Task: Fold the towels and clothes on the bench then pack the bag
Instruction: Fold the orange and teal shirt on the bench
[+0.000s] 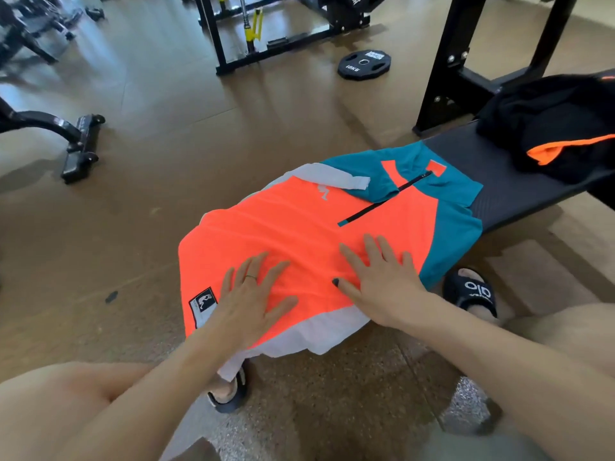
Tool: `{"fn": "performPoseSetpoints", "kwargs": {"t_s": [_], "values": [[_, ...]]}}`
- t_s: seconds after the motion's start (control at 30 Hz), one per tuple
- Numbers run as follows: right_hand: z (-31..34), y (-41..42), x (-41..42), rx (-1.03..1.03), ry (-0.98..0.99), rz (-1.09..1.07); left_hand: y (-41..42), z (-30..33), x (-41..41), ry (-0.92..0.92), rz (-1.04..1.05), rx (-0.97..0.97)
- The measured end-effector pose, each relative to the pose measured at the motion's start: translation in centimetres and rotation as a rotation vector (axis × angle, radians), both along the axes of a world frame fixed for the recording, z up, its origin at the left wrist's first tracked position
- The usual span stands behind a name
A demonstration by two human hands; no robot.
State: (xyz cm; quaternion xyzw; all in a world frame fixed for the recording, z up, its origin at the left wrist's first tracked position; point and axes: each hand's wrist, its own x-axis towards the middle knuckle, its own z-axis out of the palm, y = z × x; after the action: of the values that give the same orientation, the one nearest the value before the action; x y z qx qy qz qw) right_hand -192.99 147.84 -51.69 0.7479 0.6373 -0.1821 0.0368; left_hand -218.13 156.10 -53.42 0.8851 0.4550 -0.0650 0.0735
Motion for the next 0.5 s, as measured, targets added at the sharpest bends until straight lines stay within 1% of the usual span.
{"fn": "performPoseSetpoints", "kwargs": {"t_s": [0.1, 0.2, 0.27, 0.33, 0.43, 0.5], "values": [[0.9, 3.4, 4.3, 0.102, -0.089, -0.025, 2.7, 1.2, 3.8, -0.014, -0.027, -0.002], [0.3, 5.1, 8.5, 0.02, -0.079, -0.106, 5.5, 1.5, 9.5, -0.004, -0.1, -0.014], [-0.3, 5.5, 9.5, -0.049, -0.06, -0.135, 7.2, 1.1, 13.6, 0.034, -0.177, -0.013], [-0.4, 6.1, 9.6, -0.039, -0.025, -0.145, 9.0, 0.3, 17.3, 0.047, -0.245, -0.004], [-0.2, 6.9, 10.0, -0.002, -0.009, -0.165, 12.0, 0.5, 21.4, 0.031, -0.274, 0.031], [-0.4, 6.8, 10.7, -0.016, -0.017, -0.163, 14.1, 0.9, 23.0, 0.03, -0.277, 0.049]]}}
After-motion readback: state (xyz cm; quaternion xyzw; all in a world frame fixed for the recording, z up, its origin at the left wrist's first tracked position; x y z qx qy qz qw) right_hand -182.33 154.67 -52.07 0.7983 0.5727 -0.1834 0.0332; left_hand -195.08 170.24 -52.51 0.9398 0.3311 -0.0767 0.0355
